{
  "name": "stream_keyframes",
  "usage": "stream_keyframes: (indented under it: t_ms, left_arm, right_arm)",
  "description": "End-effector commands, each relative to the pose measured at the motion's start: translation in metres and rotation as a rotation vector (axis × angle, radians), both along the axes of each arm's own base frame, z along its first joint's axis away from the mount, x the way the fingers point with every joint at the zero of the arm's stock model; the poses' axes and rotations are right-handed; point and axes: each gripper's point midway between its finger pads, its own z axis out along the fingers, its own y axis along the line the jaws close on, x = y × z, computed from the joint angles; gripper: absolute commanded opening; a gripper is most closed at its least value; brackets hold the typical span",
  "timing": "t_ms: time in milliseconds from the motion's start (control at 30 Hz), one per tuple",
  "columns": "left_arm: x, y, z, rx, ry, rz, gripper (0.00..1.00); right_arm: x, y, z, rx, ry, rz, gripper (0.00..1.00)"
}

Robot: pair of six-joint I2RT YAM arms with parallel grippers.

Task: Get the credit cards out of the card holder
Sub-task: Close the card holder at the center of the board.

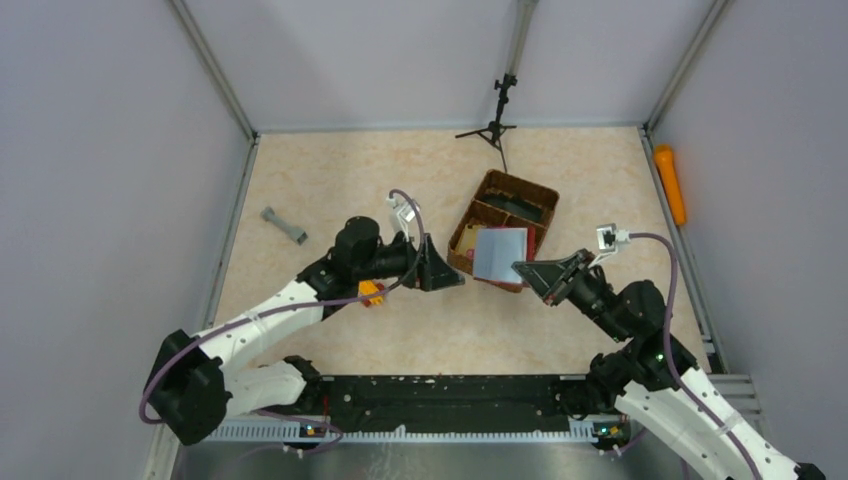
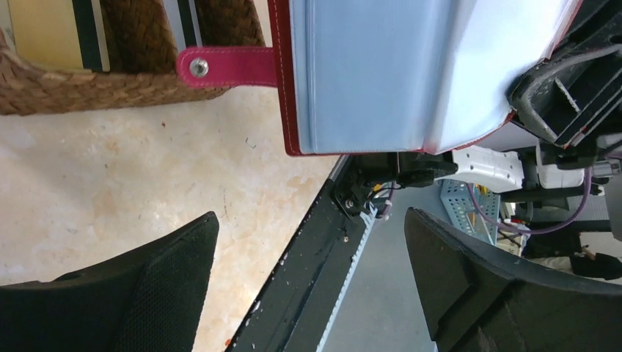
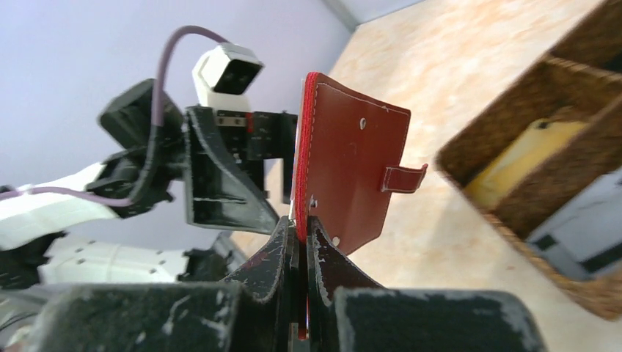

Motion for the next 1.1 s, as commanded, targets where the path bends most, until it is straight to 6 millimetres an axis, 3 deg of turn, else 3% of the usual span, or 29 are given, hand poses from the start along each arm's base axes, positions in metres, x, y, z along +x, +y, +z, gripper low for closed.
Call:
stream_keyframes:
  t_ms: [0, 167, 300, 600, 667, 700, 767, 967, 1067]
  left_arm:
    - [-0.010, 0.006, 0.044, -0.221, -0.140, 0.003, 0.99]
    - [-0.016, 0.022, 0.037, -0.241, -0.149, 0.072, 0.99]
    - [-0.027, 0.030, 0.044, -0.336, -0.170, 0.069, 0.99]
    - [-0.030, 0.025, 0.051, -0.383, -0.122, 0.038, 0.97]
    - [-0.033, 0.024, 0.056, -0.419, -0.122, 0.019, 0.85]
    - [-0.036, 0.024, 0.058, -0.443, -0.113, 0.010, 0.67]
    - [-0.038, 0.024, 0.063, -0.483, -0.103, -0.005, 0.53]
    - [-0.046, 0.021, 0.072, -0.542, -0.082, -0.060, 0.45]
    - [-0.048, 0.023, 0.076, -0.550, -0.088, -0.068, 0.30]
  right_arm:
    - [-0.027, 0.025, 0.052, 0.234, -0.108, 0.219, 0.00]
    - [-0.035, 0.035, 0.049, 0.309, -0.080, 0.307, 0.00]
    - [-0.041, 0.041, 0.048, 0.347, -0.045, 0.364, 0.00]
    - [-0.049, 0.047, 0.050, 0.406, -0.017, 0.442, 0.00]
    - [-0.049, 0.048, 0.048, 0.407, -0.006, 0.448, 0.00]
    - [-0.049, 0.048, 0.046, 0.405, -0.001, 0.451, 0.00]
    - [-0.048, 0.050, 0.041, 0.393, 0.015, 0.449, 0.00]
    - [-0.036, 0.052, 0.019, 0.301, 0.064, 0.391, 0.00]
    - [-0.030, 0.051, 0.009, 0.254, 0.075, 0.352, 0.00]
